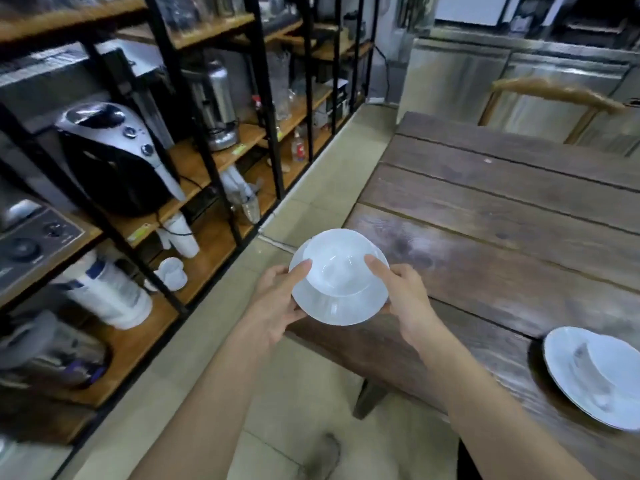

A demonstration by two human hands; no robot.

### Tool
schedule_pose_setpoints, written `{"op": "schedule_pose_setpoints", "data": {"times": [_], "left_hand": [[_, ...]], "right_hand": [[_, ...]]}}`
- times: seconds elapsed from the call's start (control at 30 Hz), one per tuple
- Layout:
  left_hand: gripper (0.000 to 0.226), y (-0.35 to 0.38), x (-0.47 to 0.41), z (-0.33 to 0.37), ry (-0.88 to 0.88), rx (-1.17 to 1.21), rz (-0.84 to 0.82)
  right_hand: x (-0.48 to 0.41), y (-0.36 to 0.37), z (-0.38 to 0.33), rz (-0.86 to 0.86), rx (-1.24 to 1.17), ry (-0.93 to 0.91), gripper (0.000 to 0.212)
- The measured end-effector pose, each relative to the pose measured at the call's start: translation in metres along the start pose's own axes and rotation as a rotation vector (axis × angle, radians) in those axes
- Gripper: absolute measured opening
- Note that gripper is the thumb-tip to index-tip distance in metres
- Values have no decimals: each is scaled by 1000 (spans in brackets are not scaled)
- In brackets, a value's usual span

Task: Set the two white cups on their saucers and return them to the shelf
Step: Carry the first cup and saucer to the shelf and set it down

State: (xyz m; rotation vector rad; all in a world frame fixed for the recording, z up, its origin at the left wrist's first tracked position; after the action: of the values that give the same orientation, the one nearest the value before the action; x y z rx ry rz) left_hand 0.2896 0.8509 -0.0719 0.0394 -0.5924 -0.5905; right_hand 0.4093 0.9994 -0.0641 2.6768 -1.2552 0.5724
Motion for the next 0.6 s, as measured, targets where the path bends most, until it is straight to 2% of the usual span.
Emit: {"op": "schedule_pose_setpoints", "data": {"times": [0.07, 0.17, 0.23, 0.3, 0.37, 0.43, 0.47, 0.6], "left_hand": [[29, -41, 23, 9, 42, 44, 76], [52, -111, 58, 17, 83, 125, 237], [58, -162, 82, 19, 119, 187, 344], [61, -212, 105, 21, 155, 239, 411], [63, -260, 127, 22, 165, 266, 464], [54, -310, 150, 23, 179, 304, 546], [49, -334, 162, 24, 193, 321, 583], [42, -428, 211, 29, 256, 350, 699]], "right_hand": [[12, 42, -7, -96, 37, -13, 54], [38, 113, -12, -255, 67, -37, 35], [60, 162, -15, -348, 114, -64, 28], [81, 211, -14, -405, 169, -91, 37], [104, 261, -12, -473, 200, -111, 59], [130, 313, -9, -555, 231, -118, 82], [141, 338, -6, -587, 237, -125, 85], [193, 437, 6, -684, 225, -134, 77]]}}
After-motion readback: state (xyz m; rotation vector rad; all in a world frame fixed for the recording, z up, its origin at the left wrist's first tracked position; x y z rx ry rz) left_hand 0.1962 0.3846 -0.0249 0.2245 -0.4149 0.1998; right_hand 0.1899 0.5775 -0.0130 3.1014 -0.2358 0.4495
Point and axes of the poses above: each hand's wrist, its own x-axis away from the middle knuckle, its own y-axis out of the palm, z = x × y, the point moved 6 cm from there along -x, towards the middle knuckle
